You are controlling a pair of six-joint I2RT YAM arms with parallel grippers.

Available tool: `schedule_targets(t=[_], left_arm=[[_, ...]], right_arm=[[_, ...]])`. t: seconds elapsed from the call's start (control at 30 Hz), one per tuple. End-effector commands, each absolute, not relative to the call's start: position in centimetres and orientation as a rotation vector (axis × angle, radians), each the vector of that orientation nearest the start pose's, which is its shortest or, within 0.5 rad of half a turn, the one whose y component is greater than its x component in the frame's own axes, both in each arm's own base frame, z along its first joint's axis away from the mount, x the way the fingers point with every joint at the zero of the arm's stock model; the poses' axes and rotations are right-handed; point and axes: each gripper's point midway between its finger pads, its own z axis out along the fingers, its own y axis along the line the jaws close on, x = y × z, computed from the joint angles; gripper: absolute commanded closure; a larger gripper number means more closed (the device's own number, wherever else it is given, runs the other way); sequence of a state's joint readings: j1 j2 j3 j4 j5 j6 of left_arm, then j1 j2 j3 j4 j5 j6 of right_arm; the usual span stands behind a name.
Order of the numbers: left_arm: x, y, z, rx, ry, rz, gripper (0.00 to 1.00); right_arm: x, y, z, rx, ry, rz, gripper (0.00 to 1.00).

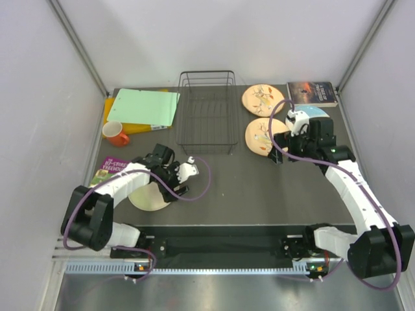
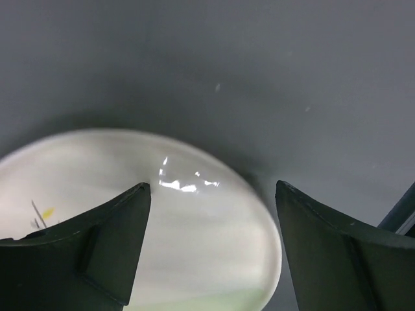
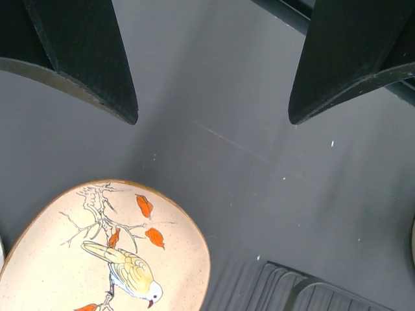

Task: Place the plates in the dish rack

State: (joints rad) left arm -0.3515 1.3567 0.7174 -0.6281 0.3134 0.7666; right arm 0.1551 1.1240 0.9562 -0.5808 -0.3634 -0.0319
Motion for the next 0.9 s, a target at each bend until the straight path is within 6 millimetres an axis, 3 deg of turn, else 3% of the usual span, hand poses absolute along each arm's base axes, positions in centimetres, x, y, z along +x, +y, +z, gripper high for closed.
schedule_targets(t=[0.0, 0.17, 0.4, 0.67, 0.83, 0.87], left_arm=[[19.9, -13.0, 1.7, 1.65, 2.283, -0.469, 0.19], [18.7, -15.1, 1.9, 1.711, 2.265, -0.567, 0.27], [17.2, -20.5, 2.8, 1.856, 2.159, -0.688, 0.3], [14.9, -28.0, 3.5, 1.963, 2.022, -0.813, 0.27], [14.7, -33.6, 4.7, 1.997, 1.917, -0.861, 0.27], [14.7, -34.3, 4.2, 1.995, 1.934, -0.87, 0.27]], right_arm=[[29.4, 11.1, 19.5, -0.417, 2.164, 0.477, 0.0], [29.3, 10.8, 19.3, -0.419, 2.152, 0.456, 0.0], [29.5, 10.4, 18.5, -0.428, 2.156, 0.419, 0.0], [29.9, 9.4, 18.5, -0.393, 2.154, 0.37, 0.0], [28.8, 9.0, 17.3, -0.371, 2.18, 0.369, 0.0], [28.6, 8.9, 17.1, -0.362, 2.184, 0.371, 0.0]])
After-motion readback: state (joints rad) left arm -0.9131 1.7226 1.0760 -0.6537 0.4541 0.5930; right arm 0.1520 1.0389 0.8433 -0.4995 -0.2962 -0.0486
